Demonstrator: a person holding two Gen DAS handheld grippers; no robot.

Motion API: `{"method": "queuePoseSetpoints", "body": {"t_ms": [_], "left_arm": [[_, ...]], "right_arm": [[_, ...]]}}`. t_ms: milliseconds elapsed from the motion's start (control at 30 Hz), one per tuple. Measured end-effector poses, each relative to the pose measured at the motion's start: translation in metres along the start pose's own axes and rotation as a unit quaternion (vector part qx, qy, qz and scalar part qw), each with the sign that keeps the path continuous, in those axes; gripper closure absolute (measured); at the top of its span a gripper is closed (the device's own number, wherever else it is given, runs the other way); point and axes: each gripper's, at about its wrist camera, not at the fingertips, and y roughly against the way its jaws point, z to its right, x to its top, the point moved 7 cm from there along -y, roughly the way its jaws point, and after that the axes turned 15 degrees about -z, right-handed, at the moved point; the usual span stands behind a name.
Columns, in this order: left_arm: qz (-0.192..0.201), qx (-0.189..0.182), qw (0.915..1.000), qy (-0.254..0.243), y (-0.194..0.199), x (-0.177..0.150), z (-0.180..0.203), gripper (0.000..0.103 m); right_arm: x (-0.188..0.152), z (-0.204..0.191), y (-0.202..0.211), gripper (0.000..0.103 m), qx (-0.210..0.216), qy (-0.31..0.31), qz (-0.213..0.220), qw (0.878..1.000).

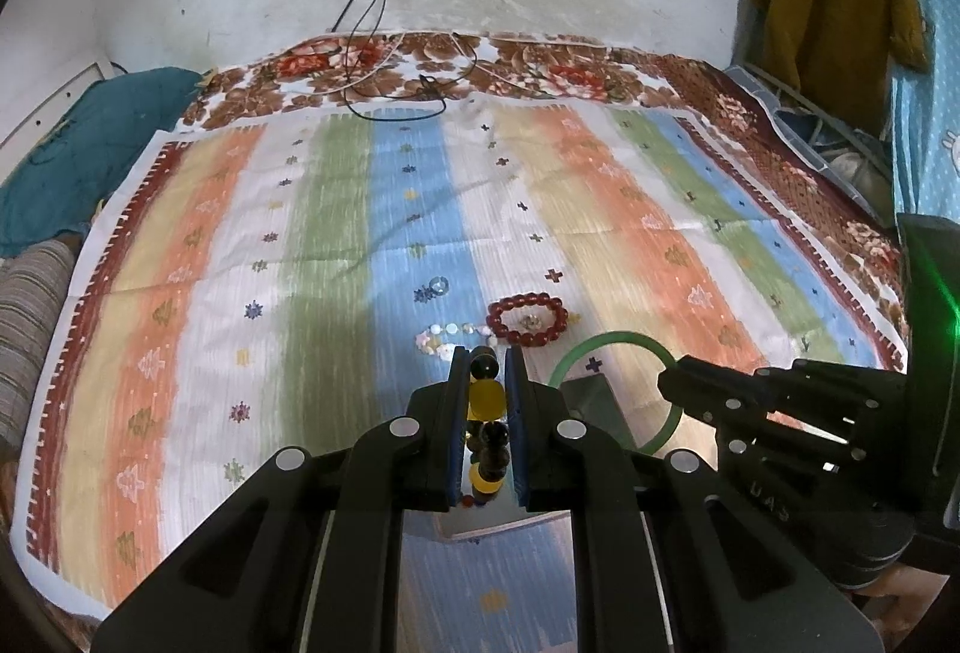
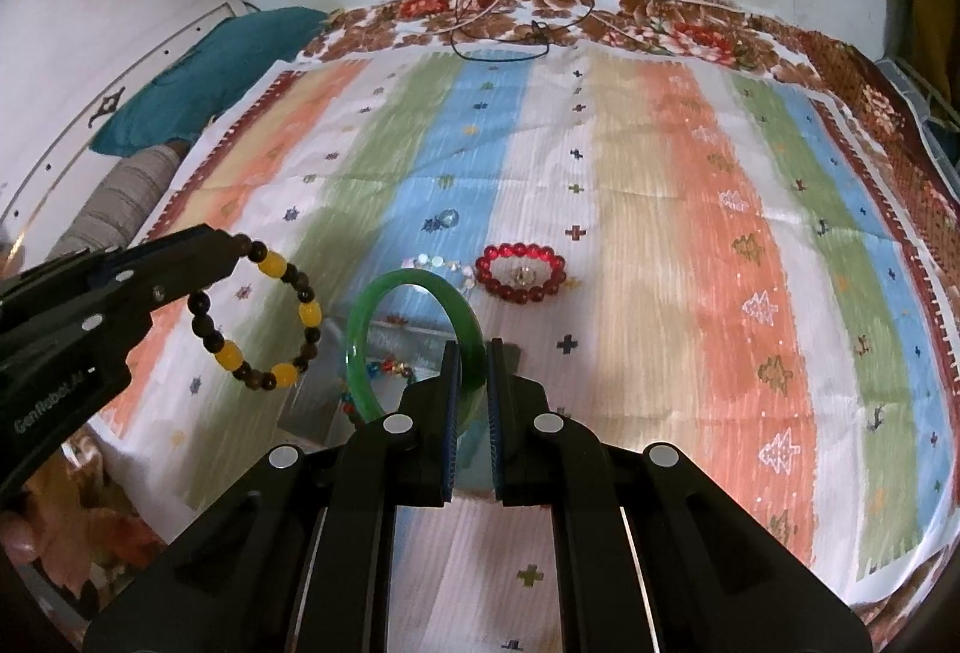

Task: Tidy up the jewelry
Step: 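Open right tool releasing the green bangle while left tool drops the yellow-black bracelet into the tin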

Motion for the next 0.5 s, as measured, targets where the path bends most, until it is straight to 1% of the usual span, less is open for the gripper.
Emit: {"method": "queuePoseSetpoints", "body": {"t_ms": [67,167,200,233,300,433,500], "left_arm": [[-0.002,-0.002,1.0,0.0,0.0,-0.002,0.001,0.092],[-0.017,-0.001,0.9998,0.011,-0.005,-0.007,-0.003,0.091],[-0.018,0.002,0.9997,0.016,-0.006,-0.008,-0.005,0.091],[-0.019,0.007,0.9996,0.022,-0.007,-0.008,-0.009,0.091],[-0.018,0.011,0.9993,0.03,-0.007,-0.007,-0.015,0.082],[-0.024,0.007,0.9983,0.052,-0.01,-0.004,-0.028,0.074],[-0.027,0.008,0.9981,0.055,-0.012,-0.002,-0.03,0.067]], "right_arm": [[-0.004,0.0,-0.002,0.093,0.004,-0.001,-0.004,1.0],[-0.01,-0.004,-0.013,0.09,0.028,0.005,-0.036,0.999],[-0.011,-0.004,-0.014,0.086,0.027,0.004,-0.039,0.999],[-0.011,-0.004,-0.014,0.073,0.023,0.003,-0.038,0.999],[-0.009,0.0,-0.011,0.059,0.018,-0.004,-0.031,0.999],[-0.006,0.01,-0.012,0.057,0.018,-0.025,-0.033,0.999],[-0.004,0.014,-0.015,0.056,0.017,-0.032,-0.037,0.999]]}}
